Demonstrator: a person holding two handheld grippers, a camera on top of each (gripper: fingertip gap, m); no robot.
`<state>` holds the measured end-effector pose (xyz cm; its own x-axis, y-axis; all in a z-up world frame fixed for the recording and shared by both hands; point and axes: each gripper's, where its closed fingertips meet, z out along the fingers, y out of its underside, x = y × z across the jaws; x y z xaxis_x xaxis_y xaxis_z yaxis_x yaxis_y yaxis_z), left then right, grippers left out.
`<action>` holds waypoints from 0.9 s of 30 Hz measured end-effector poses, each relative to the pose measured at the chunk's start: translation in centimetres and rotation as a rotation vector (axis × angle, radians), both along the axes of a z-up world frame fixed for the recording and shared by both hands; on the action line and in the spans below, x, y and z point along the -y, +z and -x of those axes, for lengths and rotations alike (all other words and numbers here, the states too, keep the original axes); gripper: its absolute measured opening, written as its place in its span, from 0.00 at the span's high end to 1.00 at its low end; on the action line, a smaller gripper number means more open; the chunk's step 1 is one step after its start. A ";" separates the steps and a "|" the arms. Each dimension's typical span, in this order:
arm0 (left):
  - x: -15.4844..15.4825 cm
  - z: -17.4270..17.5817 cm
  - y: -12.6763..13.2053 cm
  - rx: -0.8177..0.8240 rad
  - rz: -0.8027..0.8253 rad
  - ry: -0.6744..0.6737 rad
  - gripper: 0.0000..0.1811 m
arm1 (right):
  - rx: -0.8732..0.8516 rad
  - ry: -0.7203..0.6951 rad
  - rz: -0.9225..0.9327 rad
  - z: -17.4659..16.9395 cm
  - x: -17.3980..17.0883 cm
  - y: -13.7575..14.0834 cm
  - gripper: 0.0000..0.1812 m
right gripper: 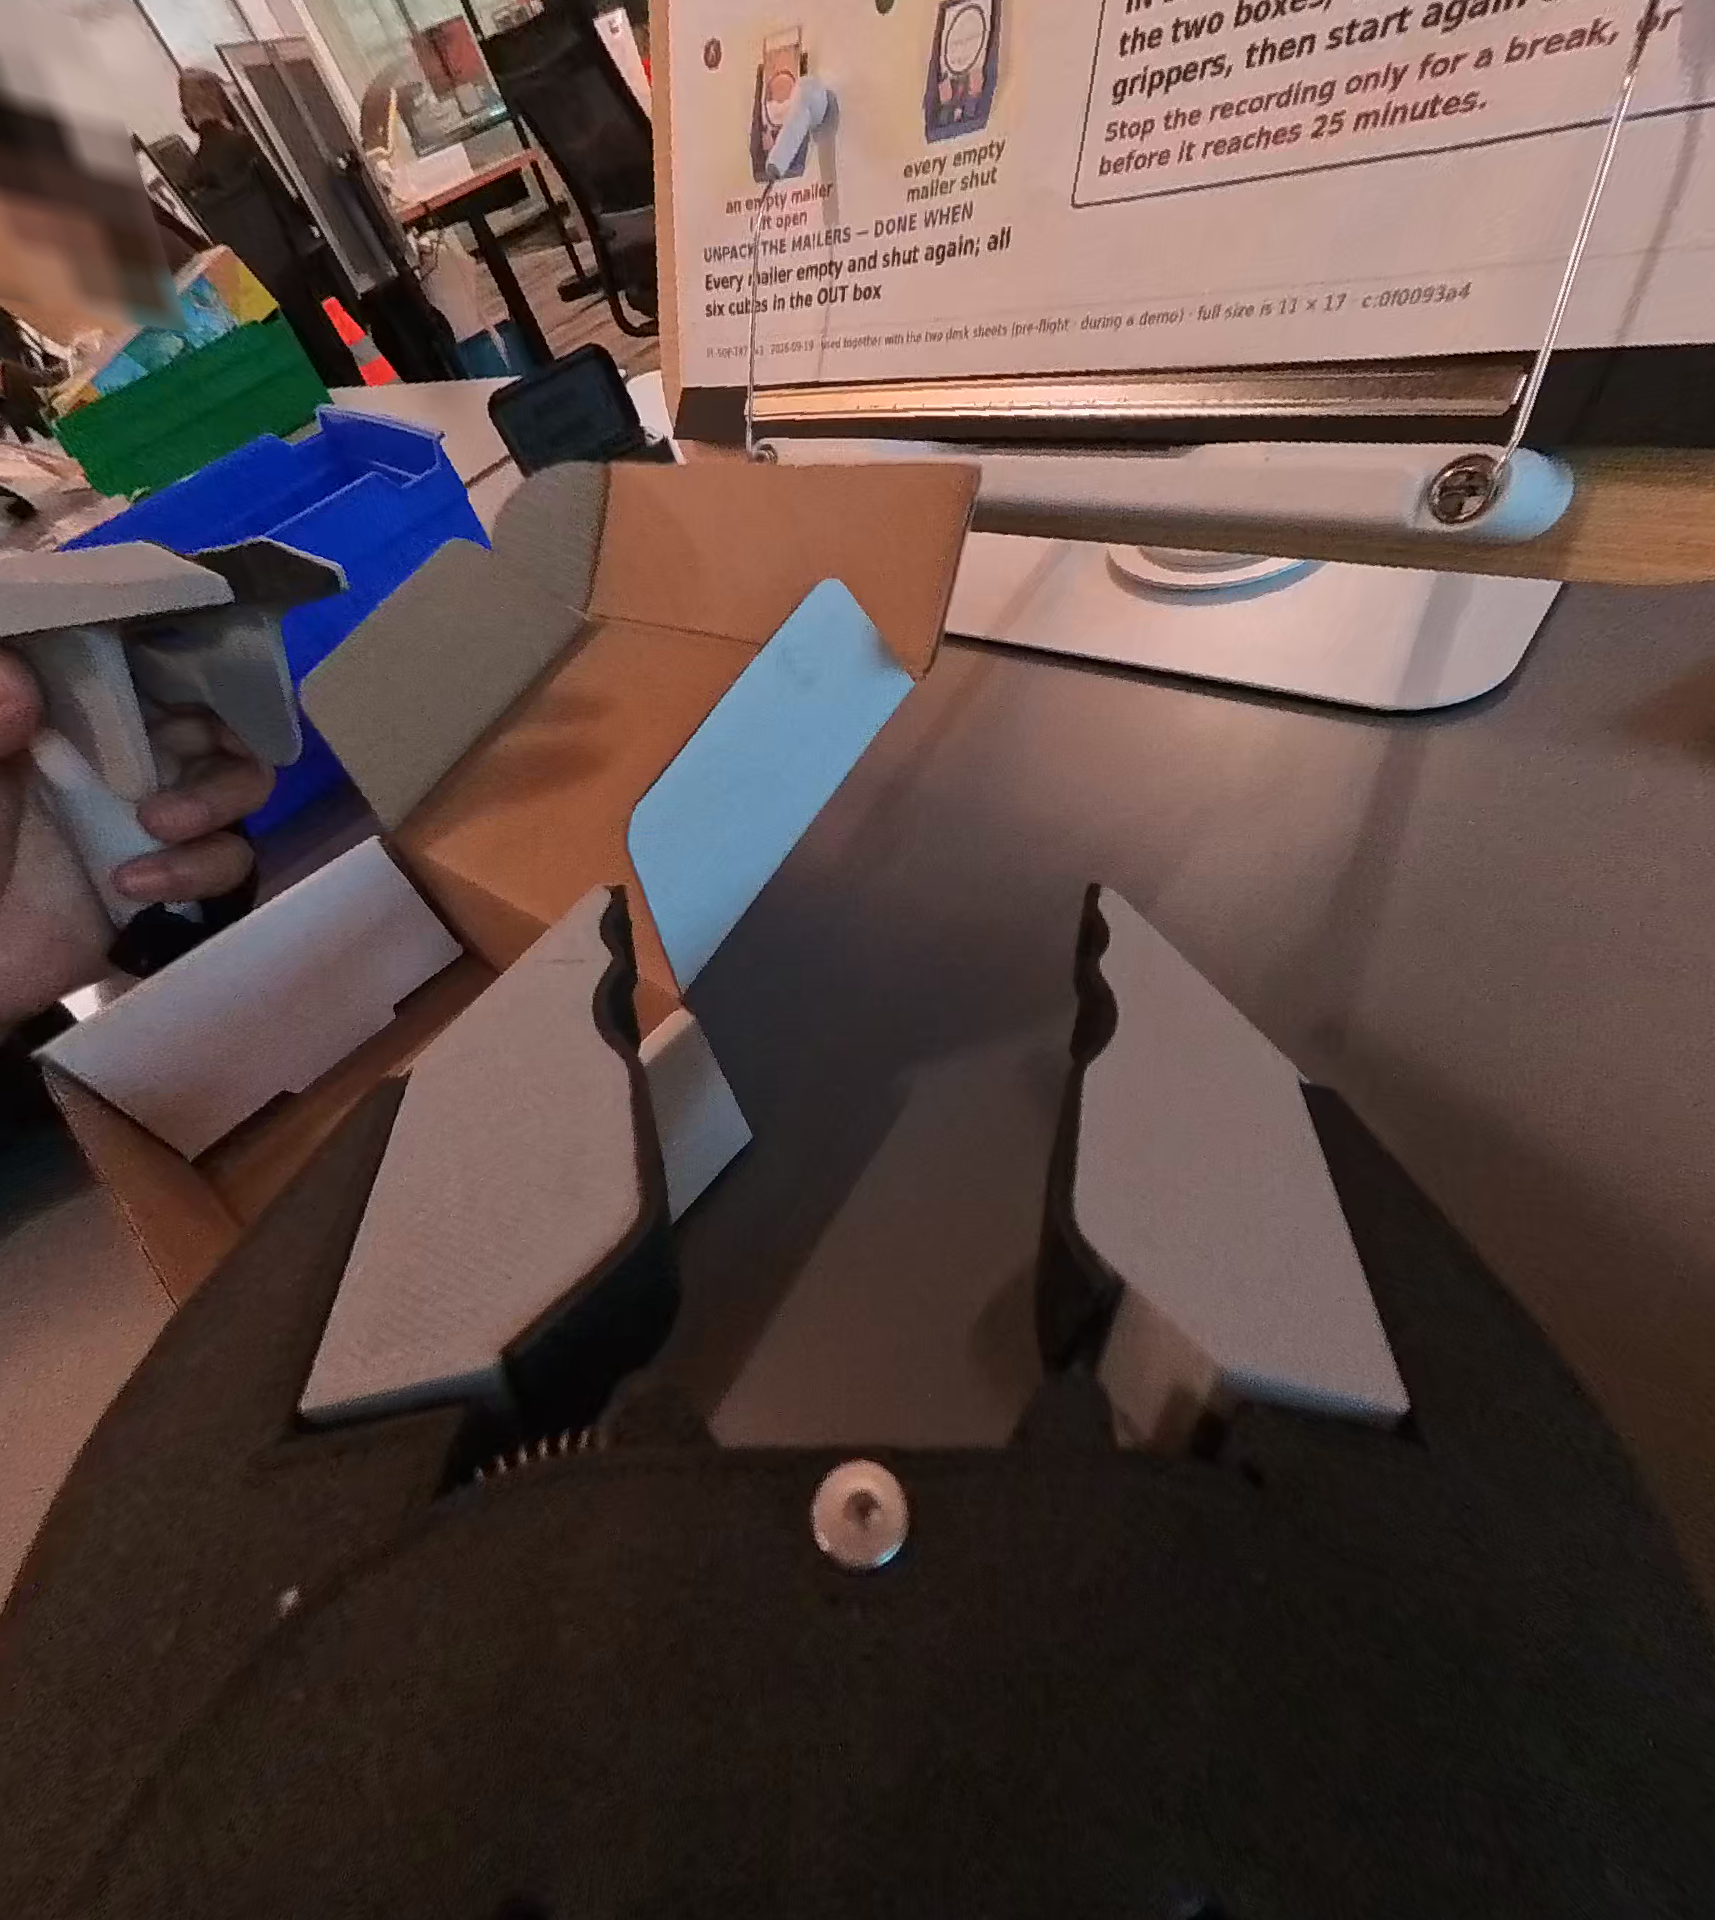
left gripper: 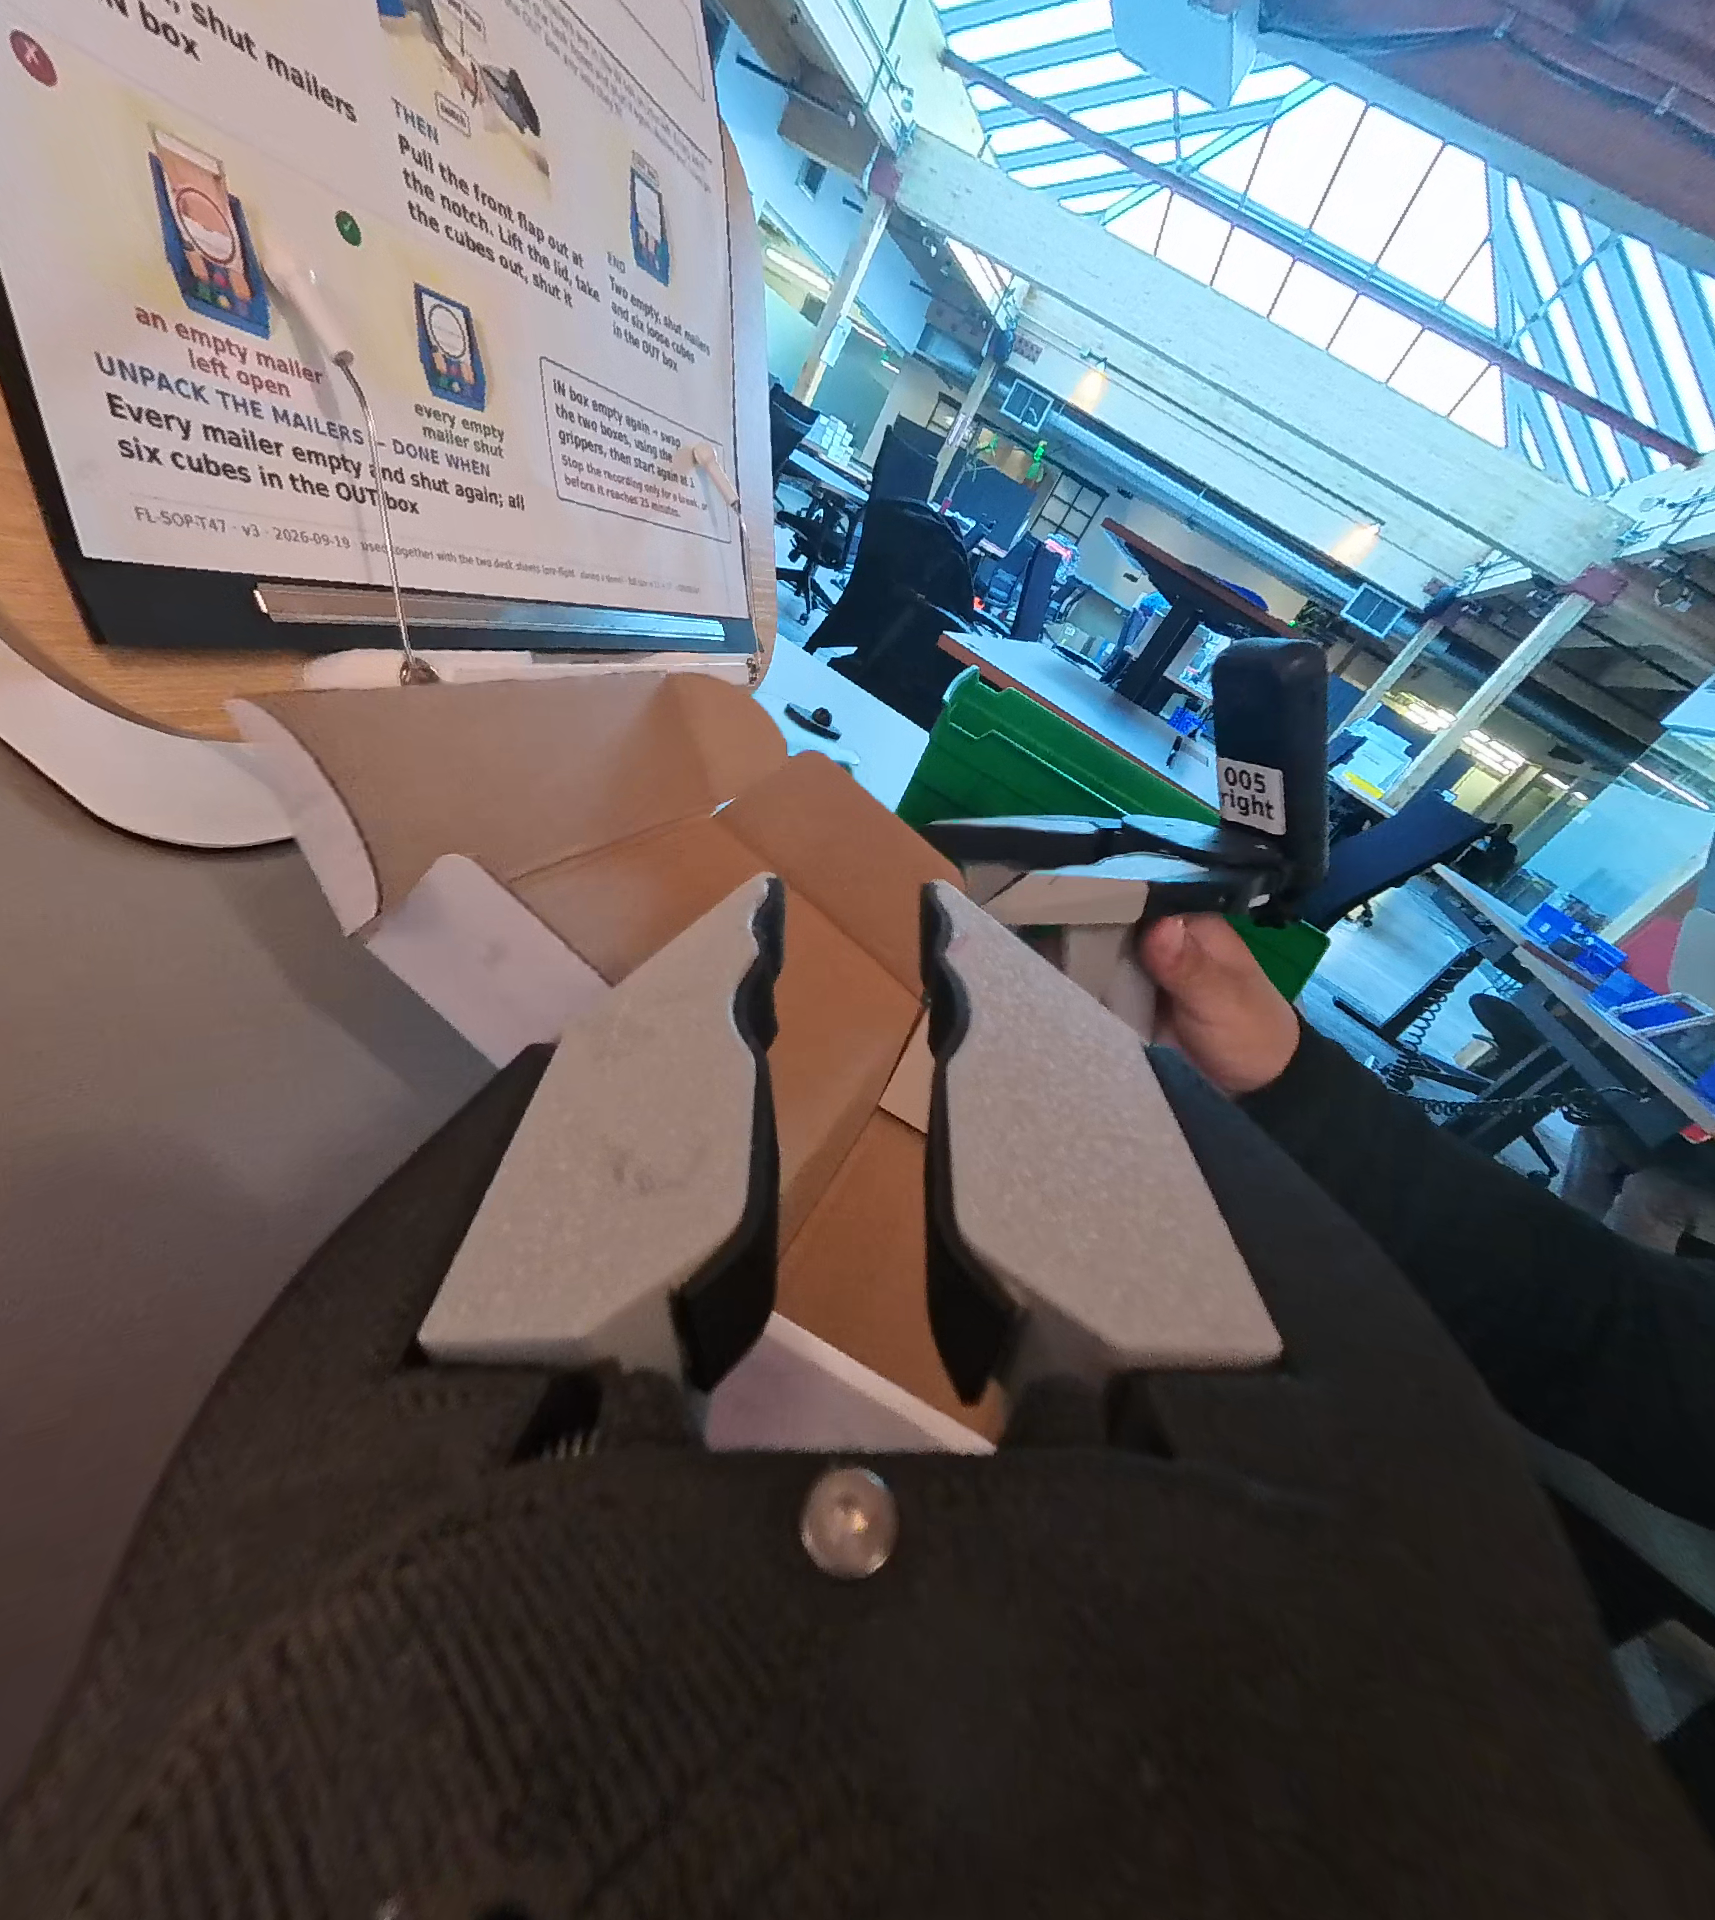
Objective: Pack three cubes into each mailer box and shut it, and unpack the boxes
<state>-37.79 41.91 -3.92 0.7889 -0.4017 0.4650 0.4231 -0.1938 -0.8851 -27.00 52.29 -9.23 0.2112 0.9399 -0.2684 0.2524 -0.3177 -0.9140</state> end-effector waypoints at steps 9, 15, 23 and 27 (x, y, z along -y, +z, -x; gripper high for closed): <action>0.0 -0.4 -0.2 -0.008 0.010 -0.018 0.87 | -0.004 0.099 -0.059 0.4 1.8 0.5 0.47; -0.1 -1.3 -1.0 -0.099 0.044 -0.046 0.87 | 0.113 0.175 -0.107 0.6 3.0 -1.5 0.44; 0.0 -3.2 -2.3 -0.223 0.101 -0.118 0.87 | 0.267 0.204 -0.162 -0.1 2.9 -3.9 0.41; 0.2 -3.7 -1.9 -0.243 0.070 -0.134 0.90 | 0.271 0.208 -0.178 -0.1 2.9 -3.9 0.44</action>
